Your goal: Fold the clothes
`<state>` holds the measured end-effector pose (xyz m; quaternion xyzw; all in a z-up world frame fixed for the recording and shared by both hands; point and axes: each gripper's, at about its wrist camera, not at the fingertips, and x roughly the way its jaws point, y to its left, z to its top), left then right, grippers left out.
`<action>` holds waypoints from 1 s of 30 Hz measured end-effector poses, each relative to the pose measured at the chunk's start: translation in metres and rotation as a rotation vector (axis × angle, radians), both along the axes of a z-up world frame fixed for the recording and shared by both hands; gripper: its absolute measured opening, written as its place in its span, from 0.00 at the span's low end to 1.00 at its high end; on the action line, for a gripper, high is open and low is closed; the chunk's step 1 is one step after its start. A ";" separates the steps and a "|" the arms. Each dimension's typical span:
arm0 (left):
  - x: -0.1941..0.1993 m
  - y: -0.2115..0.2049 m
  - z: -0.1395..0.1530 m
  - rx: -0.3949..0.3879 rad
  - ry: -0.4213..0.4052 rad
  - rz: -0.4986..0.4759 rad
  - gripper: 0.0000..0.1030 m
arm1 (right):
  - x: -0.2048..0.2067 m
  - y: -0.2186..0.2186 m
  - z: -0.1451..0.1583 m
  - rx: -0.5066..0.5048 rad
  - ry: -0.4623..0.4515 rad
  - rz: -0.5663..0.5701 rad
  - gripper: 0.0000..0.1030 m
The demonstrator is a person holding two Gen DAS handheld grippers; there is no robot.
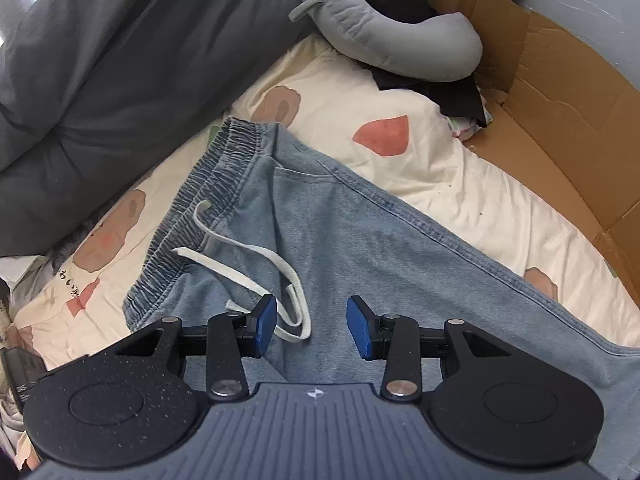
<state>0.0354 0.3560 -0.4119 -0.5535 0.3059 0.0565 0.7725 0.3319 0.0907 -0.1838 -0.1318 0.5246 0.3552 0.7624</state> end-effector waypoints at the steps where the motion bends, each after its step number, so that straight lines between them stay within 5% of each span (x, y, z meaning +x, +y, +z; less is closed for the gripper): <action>1: -0.001 0.001 -0.001 0.000 -0.001 0.004 0.45 | 0.001 -0.001 0.000 -0.003 -0.003 0.001 0.44; 30: 0.053 -0.024 -0.031 -0.047 -0.057 -0.056 0.42 | -0.012 0.036 0.008 0.038 0.010 0.042 0.44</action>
